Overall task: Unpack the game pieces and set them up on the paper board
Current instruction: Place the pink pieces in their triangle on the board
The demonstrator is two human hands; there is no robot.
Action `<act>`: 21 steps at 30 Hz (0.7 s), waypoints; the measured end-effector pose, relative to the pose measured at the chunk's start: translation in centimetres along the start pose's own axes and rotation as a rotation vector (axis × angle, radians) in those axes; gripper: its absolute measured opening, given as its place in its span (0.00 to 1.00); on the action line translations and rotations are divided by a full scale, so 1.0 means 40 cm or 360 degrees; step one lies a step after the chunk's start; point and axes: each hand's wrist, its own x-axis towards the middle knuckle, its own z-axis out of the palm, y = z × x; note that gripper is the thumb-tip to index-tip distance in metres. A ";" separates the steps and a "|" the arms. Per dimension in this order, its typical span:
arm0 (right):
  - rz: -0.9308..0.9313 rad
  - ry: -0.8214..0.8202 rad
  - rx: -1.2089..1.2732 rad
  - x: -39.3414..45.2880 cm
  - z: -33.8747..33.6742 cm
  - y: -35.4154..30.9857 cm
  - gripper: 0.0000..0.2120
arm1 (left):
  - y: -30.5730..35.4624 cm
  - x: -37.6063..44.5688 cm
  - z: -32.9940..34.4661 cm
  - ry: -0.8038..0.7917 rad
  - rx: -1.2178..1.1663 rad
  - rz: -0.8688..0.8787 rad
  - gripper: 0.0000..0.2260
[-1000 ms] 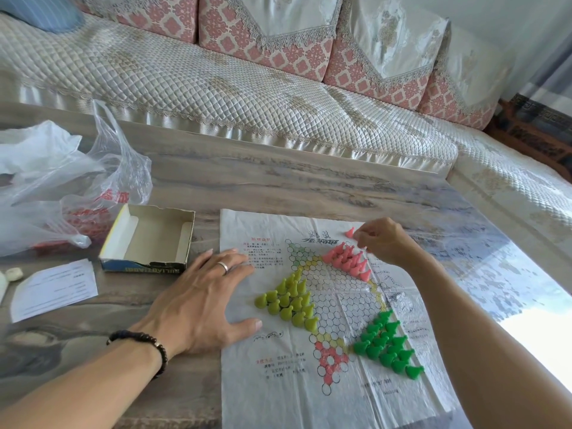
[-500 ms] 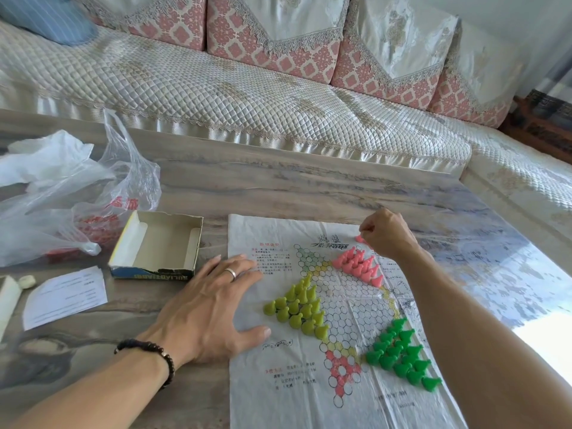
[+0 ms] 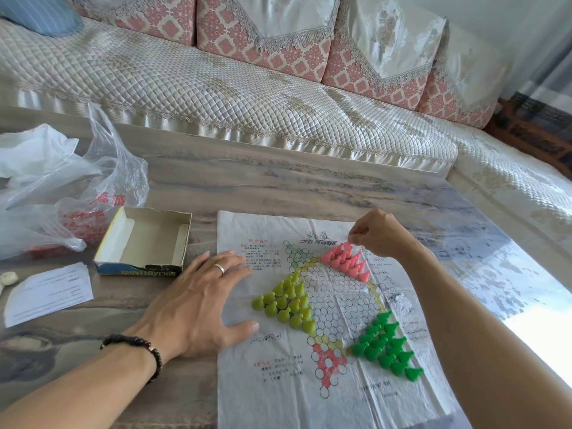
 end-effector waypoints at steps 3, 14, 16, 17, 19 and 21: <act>0.0000 -0.0004 0.0004 0.002 0.007 -0.006 0.04 | 0.000 -0.001 -0.001 -0.0003 0.0012 0.0005 0.41; -0.0011 -0.0002 -0.0022 0.005 0.015 -0.013 0.05 | -0.001 0.001 0.001 0.0014 -0.0029 0.0009 0.41; -0.0030 0.0001 -0.0018 0.006 0.017 -0.010 0.05 | 0.000 0.001 0.000 0.0018 -0.0039 0.0007 0.41; -0.0039 0.0009 -0.0013 0.007 0.016 -0.009 0.05 | 0.000 0.001 -0.001 0.0017 -0.0029 0.0007 0.41; -0.0038 0.0063 0.0000 0.006 0.010 -0.004 0.04 | 0.000 0.001 0.000 0.0012 0.0002 0.0007 0.41; -0.0006 0.0160 0.0030 0.003 -0.003 0.004 0.05 | 0.000 0.001 0.000 0.0000 0.0026 0.0006 0.41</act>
